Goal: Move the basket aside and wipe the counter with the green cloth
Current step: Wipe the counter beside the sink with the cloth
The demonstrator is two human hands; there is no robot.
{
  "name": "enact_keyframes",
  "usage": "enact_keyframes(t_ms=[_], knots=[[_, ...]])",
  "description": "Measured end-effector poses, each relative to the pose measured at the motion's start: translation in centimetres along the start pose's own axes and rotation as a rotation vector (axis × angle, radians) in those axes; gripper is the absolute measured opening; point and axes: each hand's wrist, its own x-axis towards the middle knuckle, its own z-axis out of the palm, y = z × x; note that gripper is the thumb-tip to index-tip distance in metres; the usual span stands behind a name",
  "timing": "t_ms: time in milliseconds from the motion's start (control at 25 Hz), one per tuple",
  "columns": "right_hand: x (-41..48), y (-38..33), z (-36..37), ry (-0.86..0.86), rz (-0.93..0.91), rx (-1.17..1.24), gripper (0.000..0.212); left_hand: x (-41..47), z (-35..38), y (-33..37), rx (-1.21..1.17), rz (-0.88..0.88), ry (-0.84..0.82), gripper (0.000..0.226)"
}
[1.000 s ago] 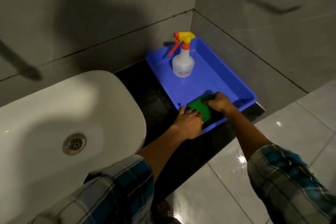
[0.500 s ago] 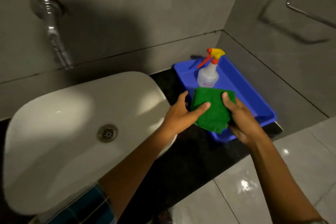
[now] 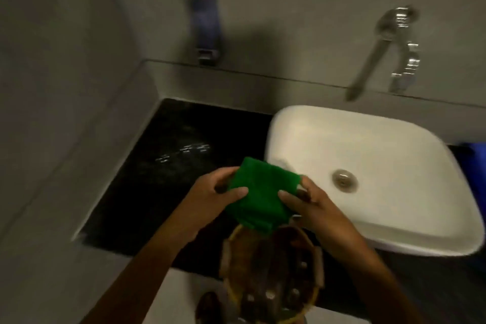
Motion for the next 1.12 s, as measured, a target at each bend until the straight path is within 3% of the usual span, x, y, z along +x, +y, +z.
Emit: enact_keyframes(t_ms=[120,240,320,400,520,640,800,960,1120], knots=[[6.1,4.6,11.4,-0.079,0.164,-0.191,0.032,-3.4,-9.5,-6.7,0.127,-0.098,0.299,0.035],[10.2,8.3,19.7,-0.182,0.289,-0.237,0.038,-5.0,-15.3,-11.2,0.374,-0.216,0.484,0.044],[12.0,10.5,22.8,-0.167,0.268,-0.344,0.046,-5.7,-17.9,-13.1,0.534,-0.189,0.606,0.051],[13.6,11.4,23.1,-0.015,0.127,-0.54,0.047,-5.6,-18.9,-14.5,0.76,-0.083,0.683,0.059],[16.6,11.1,18.8,0.339,-0.065,-0.807,0.042,-4.3,-17.8,-16.5,0.928,0.03,0.534,0.062],[20.1,10.8,12.6,0.611,-0.117,-1.165,0.052,-2.7,-17.4,-19.4,1.077,-0.059,0.366,0.08],[23.2,12.6,7.5,0.688,0.07,-1.253,0.066,-1.0,-18.2,-22.2,1.169,-0.049,0.329,0.08],[24.4,15.3,7.4,0.874,-0.053,-1.326,0.06,4.3,-18.8,-21.4,1.144,-0.045,0.413,0.073],[24.8,15.7,6.9,0.93,-0.052,-1.34,0.059,14.0,-17.2,-18.2,1.104,-0.012,0.433,0.071]])
